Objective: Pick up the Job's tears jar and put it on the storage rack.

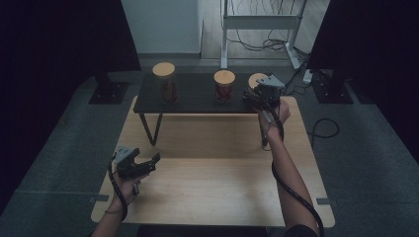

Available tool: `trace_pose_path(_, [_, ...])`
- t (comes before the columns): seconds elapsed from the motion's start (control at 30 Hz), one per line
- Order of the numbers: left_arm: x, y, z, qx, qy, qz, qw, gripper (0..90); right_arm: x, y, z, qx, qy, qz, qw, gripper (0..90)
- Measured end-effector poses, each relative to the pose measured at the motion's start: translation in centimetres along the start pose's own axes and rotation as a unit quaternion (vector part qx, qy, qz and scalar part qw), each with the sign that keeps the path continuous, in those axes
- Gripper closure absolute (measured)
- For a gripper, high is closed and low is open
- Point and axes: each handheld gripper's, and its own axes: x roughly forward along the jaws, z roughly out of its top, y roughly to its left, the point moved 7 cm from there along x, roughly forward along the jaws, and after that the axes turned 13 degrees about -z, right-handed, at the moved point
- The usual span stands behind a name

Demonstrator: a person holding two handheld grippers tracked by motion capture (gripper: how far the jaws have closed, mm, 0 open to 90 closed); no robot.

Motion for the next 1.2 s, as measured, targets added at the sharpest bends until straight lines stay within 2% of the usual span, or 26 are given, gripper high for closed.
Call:
trace_pose_path(0.17, [-0.02, 0.09, -0.01, -0.002, -0.001, 0.001, 1.0000, 6.3, 0.41, 0.13, 0.11, -0.003, 0.003, 0.000, 1.0000, 24.9])
trace_pose_path(0.37, [0.00, 0.10, -0.05, -0.002, 0.000, 0.001, 1.0000, 6.3, 0.88, -0.06, 0.00, 0.013, 0.007, 0.003, 0.9999, 24.9])
trace_pose_path(0.6, [-0.04, 0.05, -0.04, -0.001, -0.001, 0.001, 1.0000, 6.3, 0.94, -0.22, -0.13, 0.020, 0.008, 0.005, 0.9998, 24.7])
trace_pose_path(1.2, [-0.02, 0.08, -0.07, -0.002, 0.000, 0.000, 1.0000, 6.3, 0.93, -0.24, -0.09, 0.015, 0.007, 0.004, 0.9999, 23.4])
